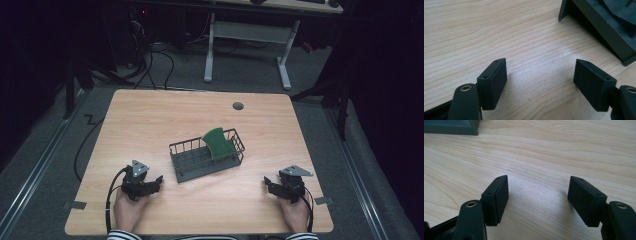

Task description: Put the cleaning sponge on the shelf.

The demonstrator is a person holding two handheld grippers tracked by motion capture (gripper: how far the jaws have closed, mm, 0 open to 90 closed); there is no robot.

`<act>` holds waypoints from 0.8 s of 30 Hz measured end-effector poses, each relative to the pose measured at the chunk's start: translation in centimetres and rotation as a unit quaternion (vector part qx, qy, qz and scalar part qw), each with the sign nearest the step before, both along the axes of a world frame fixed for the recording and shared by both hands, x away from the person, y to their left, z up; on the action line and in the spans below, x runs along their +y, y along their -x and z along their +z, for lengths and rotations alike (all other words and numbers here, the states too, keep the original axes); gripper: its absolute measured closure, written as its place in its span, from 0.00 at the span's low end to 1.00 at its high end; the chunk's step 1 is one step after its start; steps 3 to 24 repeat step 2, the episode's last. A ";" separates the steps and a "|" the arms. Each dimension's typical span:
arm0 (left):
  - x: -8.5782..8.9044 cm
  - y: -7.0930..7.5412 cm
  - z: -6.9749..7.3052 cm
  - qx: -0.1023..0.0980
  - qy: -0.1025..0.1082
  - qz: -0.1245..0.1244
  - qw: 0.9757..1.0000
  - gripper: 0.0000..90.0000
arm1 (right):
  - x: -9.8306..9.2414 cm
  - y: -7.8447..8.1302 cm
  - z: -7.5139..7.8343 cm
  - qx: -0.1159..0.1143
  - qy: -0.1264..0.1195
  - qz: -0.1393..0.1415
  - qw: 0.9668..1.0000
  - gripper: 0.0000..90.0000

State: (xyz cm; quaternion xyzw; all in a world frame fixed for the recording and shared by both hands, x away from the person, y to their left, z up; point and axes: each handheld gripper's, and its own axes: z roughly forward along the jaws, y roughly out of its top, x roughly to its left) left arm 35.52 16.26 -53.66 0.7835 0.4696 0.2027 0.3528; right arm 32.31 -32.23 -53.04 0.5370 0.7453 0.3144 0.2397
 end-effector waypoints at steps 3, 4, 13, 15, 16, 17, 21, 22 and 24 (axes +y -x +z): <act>0.0 0.0 0.0 0.000 0.000 0.000 1.000 0.31 | 0.0 0.0 0.0 0.000 0.000 0.000 1.000 0.37; 0.0 0.0 0.0 0.000 0.000 0.000 1.000 0.31 | 0.0 0.0 0.0 0.000 0.000 0.000 1.000 0.37; 0.0 0.0 0.0 0.000 0.000 0.000 1.000 0.31 | 0.0 0.0 0.0 0.000 0.000 0.000 1.000 0.37; 0.0 0.0 0.0 0.000 0.000 0.000 1.000 0.31 | 0.0 0.0 0.0 0.000 0.000 0.000 1.000 0.37; 0.0 0.0 0.0 0.000 0.000 0.000 1.000 0.31 | 0.0 0.0 0.0 0.000 0.000 0.000 1.000 0.37; 0.0 0.0 0.0 0.000 0.000 0.000 1.000 0.31 | 0.0 0.0 0.0 0.000 0.000 0.000 1.000 0.37; 0.0 0.0 0.0 0.000 0.000 0.000 1.000 0.31 | 0.0 0.0 0.0 0.000 0.000 0.000 1.000 0.37; 0.0 0.0 0.0 0.000 0.000 0.000 1.000 0.31 | 0.0 0.0 0.0 0.000 0.000 0.000 1.000 0.37; 0.0 0.0 0.0 0.000 0.000 0.000 1.000 0.31 | 0.0 0.0 0.0 0.000 0.000 0.000 1.000 0.37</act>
